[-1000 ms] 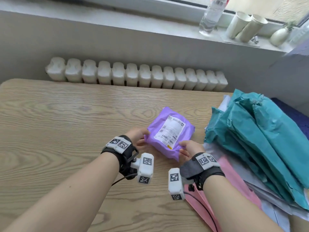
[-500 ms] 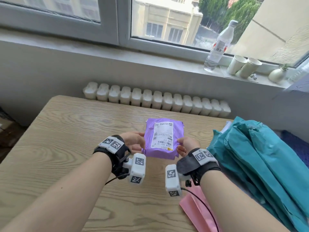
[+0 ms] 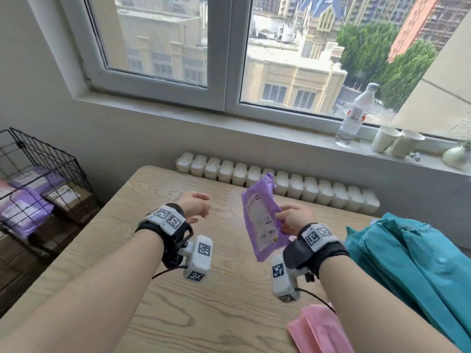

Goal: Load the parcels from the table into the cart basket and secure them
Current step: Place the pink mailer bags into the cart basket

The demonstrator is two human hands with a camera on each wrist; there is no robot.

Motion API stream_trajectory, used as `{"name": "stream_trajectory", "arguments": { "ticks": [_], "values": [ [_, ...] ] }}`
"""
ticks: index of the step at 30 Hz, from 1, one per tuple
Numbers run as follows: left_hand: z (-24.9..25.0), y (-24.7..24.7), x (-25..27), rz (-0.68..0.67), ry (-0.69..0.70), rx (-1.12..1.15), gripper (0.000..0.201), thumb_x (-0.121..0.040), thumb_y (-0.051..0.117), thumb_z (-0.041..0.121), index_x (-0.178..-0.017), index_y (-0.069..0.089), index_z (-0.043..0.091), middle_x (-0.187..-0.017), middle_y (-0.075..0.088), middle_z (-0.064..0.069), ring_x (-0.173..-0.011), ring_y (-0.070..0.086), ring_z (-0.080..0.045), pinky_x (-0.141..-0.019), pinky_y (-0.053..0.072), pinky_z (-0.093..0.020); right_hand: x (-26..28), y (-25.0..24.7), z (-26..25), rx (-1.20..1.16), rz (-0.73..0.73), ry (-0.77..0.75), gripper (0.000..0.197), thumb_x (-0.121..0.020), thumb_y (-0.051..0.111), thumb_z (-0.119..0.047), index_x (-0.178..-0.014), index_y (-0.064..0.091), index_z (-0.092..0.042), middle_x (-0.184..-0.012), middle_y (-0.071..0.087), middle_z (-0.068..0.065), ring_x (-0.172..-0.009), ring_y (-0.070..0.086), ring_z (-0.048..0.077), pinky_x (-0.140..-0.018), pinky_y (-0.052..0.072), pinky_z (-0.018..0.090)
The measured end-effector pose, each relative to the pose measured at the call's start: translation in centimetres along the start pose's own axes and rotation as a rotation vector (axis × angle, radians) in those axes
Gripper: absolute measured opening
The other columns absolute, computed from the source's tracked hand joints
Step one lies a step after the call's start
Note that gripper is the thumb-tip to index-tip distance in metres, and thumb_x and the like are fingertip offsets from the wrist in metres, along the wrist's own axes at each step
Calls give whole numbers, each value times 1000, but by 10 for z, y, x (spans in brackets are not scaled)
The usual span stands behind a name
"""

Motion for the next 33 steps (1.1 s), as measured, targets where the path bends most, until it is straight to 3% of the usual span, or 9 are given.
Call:
{"name": "stream_trajectory", "arguments": {
  "ticks": [5, 8, 12, 17, 20, 24, 27, 30, 33],
  "values": [
    [18, -12, 39, 91, 234, -32, 64, -69, 63, -13, -125, 55, 18, -131, 51, -9, -113, 47, -18, -86, 39, -29, 38, 43, -23, 406, -195, -186, 15, -79, 68, -6, -86, 73, -19, -67, 65, -5, -59, 58, 7, -49, 45, 18],
    [22, -10, 69, 89, 329, -201, 70, -67, 71, -9, -128, 55, 21, -121, 50, 0, -105, 43, -11, -81, 39, -24, 65, 80, -31, 490, -308, -308, 17, -78, 69, -7, -86, 75, -20, -79, 68, 0, -72, 59, 11, -62, 50, 21],
    [-10, -16, 92, -17, 207, -427, 44, -70, 76, -1, -109, 67, 18, -108, 65, 1, -94, 59, -13, -78, 52, -27, 90, 122, -29, 493, -400, -378, 17, -77, 69, -5, -79, 74, -21, -68, 66, -1, -62, 58, 11, -54, 48, 18],
    [-39, -75, 113, 205, 166, -551, 11, -79, 70, 10, -84, 70, 20, -90, 69, -4, -86, 63, -18, -80, 53, -29, 119, 159, -28, 339, -468, -375, 17, -81, 63, 2, -84, 73, -13, -66, 63, 1, -56, 53, 10, -50, 49, 16],
    [-53, -115, 121, 291, 132, -487, 22, -77, 68, 4, -69, 64, 24, -83, 64, -2, -82, 57, -16, -70, 47, -22, 121, 172, -35, 170, -392, -328, 25, -85, 54, 3, -101, 69, -8, -82, 67, 9, -67, 61, 16, -67, 57, 27],
    [-70, -178, 138, 472, 133, -327, 13, -78, 61, 0, -79, 66, 12, -82, 62, -6, -85, 54, -20, -63, 40, -22, 114, 201, -39, 17, -315, -190, 30, -91, 46, 4, -114, 61, -6, -70, 55, 7, -58, 54, 15, -52, 49, 22],
    [-93, -226, 142, 511, 104, -131, 14, -85, 55, 2, -90, 67, 0, -102, 62, -14, -96, 53, -22, -73, 42, -23, 120, 239, -35, 41, -316, -128, 29, -92, 48, 0, -117, 60, -9, -75, 55, 6, -60, 56, 17, -53, 47, 26],
    [-123, -278, 150, 568, 75, 154, 26, -84, 48, -4, -59, 50, 3, -72, 48, -14, -77, 42, -23, -59, 32, -28, 141, 293, -25, 60, -383, -66, 17, -90, 58, -15, -107, 58, -11, -86, 57, 5, -60, 57, 15, -48, 44, 24],
    [-154, -327, 158, 584, 0, 434, 23, -81, 47, -1, -59, 47, 7, -64, 45, -12, -71, 43, -25, -64, 35, -29, 166, 363, -19, 138, -529, -61, 41, -78, 66, -44, -107, 56, -17, -107, 57, 3, -60, 60, 8, -38, 38, 15]
  ]
}}
Point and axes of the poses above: each hand's wrist, its own x-axis away from the middle knuckle, its own y-axis out of the palm, z = x × y, the point moved 8 cm from there along -x, towards the middle knuckle
